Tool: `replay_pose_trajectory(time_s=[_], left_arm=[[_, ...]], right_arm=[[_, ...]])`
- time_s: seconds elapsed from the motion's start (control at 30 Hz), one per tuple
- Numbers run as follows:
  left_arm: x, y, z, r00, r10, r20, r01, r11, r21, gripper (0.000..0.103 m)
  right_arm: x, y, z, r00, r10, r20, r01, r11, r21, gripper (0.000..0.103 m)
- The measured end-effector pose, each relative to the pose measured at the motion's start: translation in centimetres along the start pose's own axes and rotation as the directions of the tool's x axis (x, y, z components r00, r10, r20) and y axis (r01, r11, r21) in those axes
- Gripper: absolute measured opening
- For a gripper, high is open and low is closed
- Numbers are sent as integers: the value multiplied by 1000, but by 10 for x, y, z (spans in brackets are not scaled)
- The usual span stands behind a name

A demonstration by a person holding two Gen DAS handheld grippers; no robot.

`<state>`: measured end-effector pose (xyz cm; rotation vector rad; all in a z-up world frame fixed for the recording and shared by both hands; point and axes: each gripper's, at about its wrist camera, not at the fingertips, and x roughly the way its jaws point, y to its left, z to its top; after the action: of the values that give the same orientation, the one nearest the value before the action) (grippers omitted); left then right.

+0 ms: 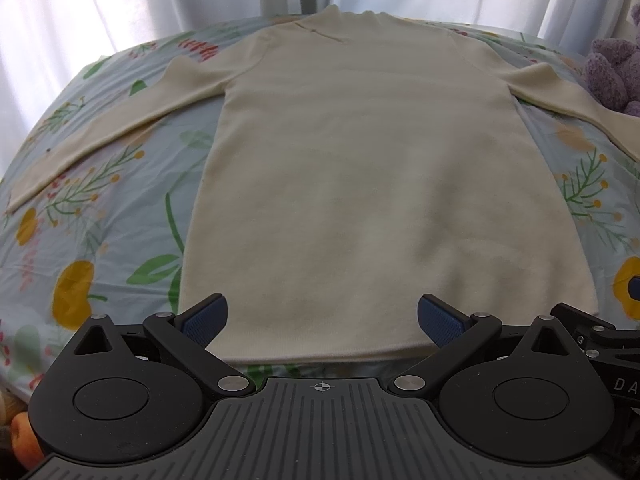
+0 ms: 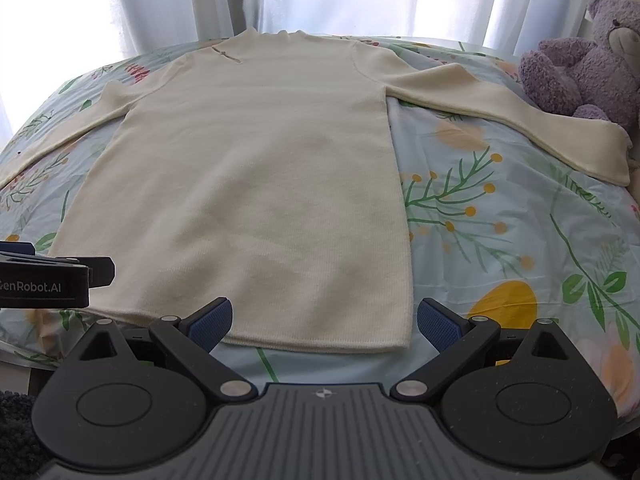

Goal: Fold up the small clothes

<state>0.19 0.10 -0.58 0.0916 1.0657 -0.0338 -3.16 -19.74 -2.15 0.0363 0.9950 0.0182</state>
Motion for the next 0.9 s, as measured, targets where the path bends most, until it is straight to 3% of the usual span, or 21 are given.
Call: replay_pose_trajectory(time_s=[0.9], left_arm=[[0, 2, -3, 1000, -4, -8, 4, 1000, 4, 103]], right_arm=[[-3, 1, 1, 1000, -12, 7, 12, 1000, 8, 99]])
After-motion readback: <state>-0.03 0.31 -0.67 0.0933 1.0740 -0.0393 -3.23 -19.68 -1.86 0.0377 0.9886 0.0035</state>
